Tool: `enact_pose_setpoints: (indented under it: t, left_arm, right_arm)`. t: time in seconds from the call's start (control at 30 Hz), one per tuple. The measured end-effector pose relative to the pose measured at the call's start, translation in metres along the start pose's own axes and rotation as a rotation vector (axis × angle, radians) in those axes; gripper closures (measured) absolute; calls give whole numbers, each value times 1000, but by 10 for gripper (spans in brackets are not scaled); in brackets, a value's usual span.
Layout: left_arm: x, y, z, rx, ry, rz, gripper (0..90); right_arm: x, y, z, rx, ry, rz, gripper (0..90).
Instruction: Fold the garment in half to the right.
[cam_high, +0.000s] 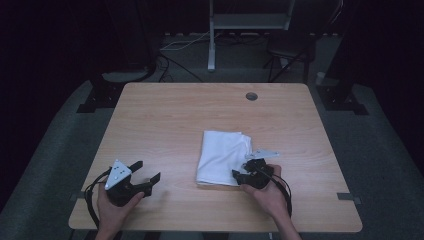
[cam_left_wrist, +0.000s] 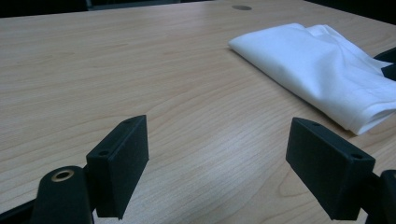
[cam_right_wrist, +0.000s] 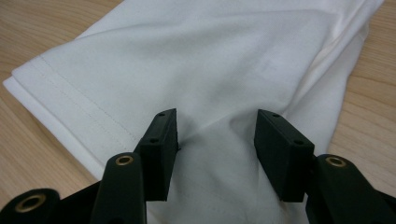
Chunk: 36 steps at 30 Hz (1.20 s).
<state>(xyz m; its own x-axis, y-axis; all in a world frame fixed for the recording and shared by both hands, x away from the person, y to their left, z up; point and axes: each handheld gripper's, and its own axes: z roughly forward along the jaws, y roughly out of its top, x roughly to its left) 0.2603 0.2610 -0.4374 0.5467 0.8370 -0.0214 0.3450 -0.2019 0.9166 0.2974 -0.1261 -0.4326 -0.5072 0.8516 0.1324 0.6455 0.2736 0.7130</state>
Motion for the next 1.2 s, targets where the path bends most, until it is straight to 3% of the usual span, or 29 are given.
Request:
enact_pose_setpoints:
  t: [0.43,0.73,0.97,1.2]
  left_arm:
    - [0,0,0,-1,2,2,213]
    - [0,0,0,-1,1,3,213]
    - [0,0,0,-2,-1,1,212]
    - [0,0,0,-3,-2,1,213]
  right_arm:
    - [9,7,12,-32,7,45,462]
    - [14,18,28,-55,53,59,429]
    - [14,28,40,-69,60,65,427]
    - [18,29,41,-66,62,39,405]
